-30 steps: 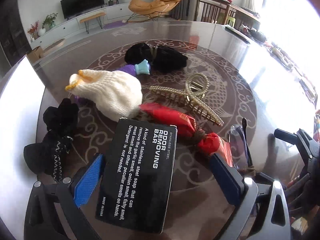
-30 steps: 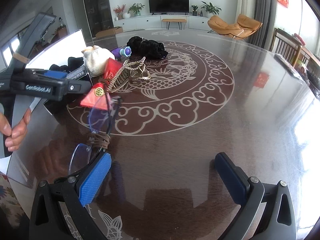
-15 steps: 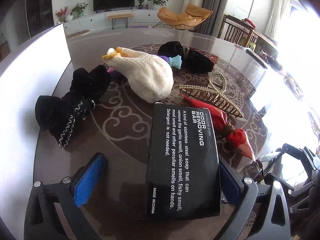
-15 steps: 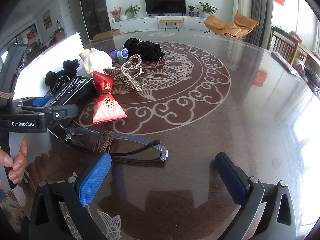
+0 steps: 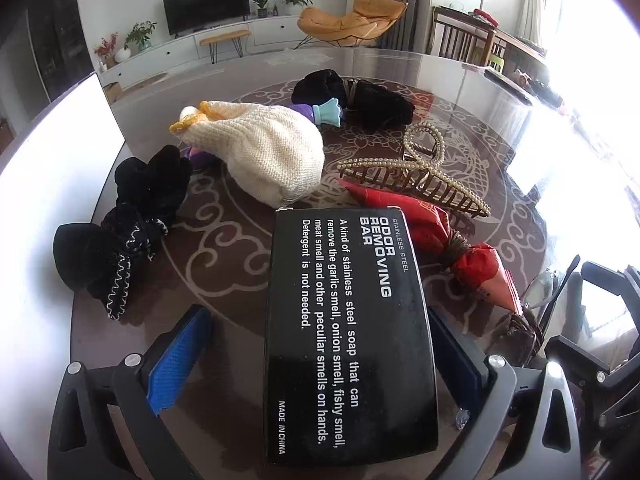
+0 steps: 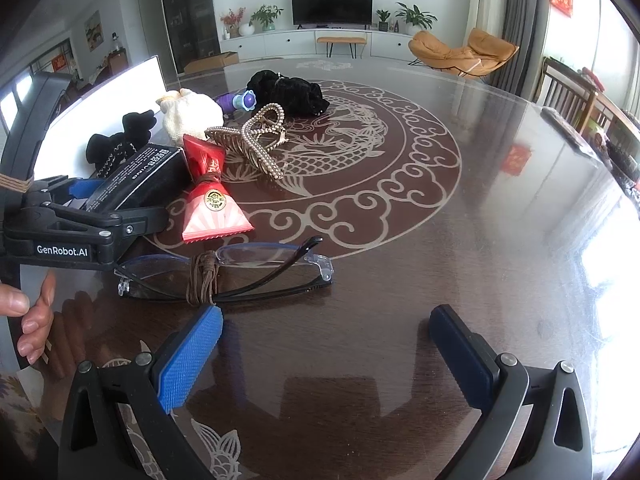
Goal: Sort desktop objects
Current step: 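Lower the left tool around the black Odor Removing Bar box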
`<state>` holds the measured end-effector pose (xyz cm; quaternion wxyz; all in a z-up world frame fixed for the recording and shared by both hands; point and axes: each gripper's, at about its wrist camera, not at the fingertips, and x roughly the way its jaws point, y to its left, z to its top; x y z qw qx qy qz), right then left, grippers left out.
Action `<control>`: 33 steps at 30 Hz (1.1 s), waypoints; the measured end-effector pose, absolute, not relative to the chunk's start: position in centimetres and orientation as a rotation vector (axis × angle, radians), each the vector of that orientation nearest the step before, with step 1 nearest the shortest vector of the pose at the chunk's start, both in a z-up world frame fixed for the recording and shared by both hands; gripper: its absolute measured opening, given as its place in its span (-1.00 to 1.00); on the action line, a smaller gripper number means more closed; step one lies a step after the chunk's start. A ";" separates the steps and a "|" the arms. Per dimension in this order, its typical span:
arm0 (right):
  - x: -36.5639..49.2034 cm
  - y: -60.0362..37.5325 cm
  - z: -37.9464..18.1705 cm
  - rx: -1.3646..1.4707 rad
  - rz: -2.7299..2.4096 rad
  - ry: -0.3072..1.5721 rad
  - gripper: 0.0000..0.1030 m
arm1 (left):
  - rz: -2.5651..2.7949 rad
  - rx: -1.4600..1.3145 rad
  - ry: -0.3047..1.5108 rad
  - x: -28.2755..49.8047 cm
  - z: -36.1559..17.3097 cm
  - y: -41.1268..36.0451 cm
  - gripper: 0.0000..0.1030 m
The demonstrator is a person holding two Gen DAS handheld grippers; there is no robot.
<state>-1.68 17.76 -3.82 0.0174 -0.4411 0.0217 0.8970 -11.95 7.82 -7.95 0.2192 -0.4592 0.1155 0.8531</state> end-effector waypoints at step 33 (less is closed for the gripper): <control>-4.7 22.7 -1.6 -1.382 2.646 0.493 1.00 | 2.394 -1.263 0.313 -9.7 -7.6 6.1 0.84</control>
